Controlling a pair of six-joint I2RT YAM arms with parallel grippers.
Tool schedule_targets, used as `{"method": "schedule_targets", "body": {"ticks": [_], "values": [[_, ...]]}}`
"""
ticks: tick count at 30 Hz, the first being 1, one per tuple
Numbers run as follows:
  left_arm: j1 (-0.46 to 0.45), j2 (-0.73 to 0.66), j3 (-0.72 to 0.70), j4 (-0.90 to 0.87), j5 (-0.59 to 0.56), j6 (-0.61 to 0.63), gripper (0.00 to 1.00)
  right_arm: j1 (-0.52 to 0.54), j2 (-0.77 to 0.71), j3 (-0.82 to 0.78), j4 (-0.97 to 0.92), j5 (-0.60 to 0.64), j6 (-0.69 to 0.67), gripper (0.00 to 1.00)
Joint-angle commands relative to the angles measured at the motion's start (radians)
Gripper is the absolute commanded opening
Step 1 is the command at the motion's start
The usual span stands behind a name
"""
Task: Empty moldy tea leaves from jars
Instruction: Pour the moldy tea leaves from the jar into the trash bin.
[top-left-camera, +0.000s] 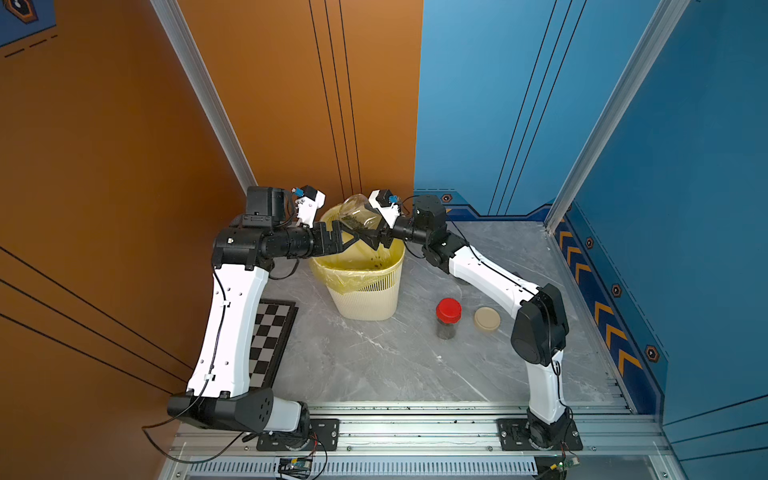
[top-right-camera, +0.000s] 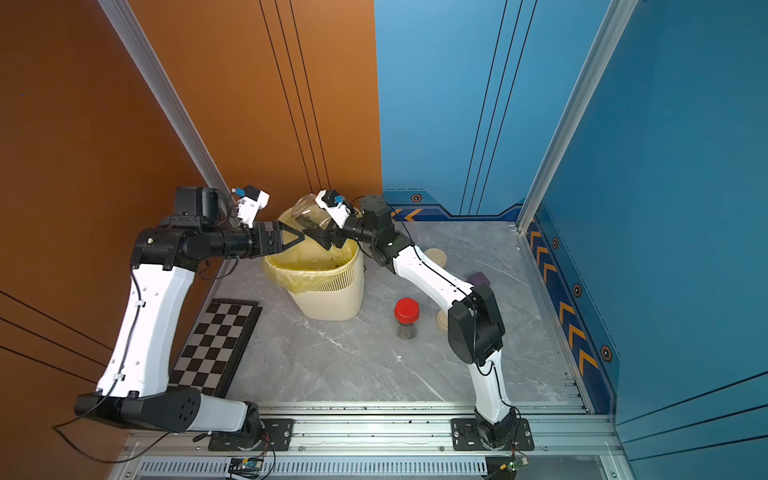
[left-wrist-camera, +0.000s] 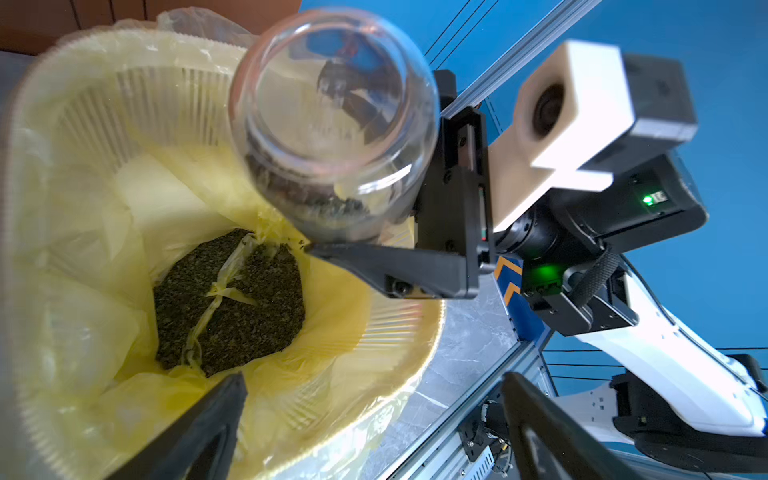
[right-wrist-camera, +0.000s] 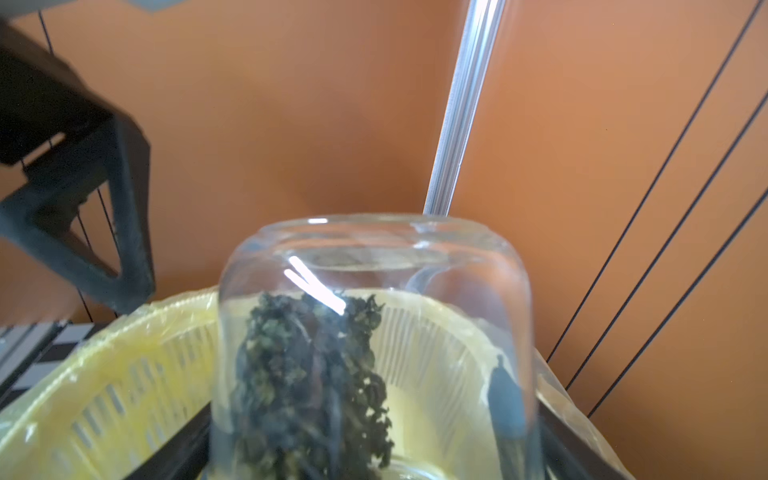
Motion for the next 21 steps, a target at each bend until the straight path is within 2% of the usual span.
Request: {"method": "schedule_targets", "body": {"ticks": [1,5,8,15,21], "values": [[0.010,-0.059,-0.063,0.068,-0.105,-0.001,0.98,0.003,-0.015,0.058,0.171,0.037,0.208,0.52],[0.030,-0.147,-0.202,0.224,-0.142,-0.059,0.98,0.021,-0.023,0.047,0.205,0.077,0.338,0.52],[0.045,-0.190,-0.278,0.305,-0.152,-0.089,0.98,0.031,-0.014,0.042,0.260,0.119,0.484,0.52],[0.069,-0.210,-0.328,0.342,-0.126,-0.108,0.98,0.029,0.022,0.032,0.472,0.205,0.810,0.51],[0.084,-0.220,-0.346,0.349,-0.110,-0.114,0.98,0.037,0.053,0.052,0.460,0.204,0.817,0.50]]}}
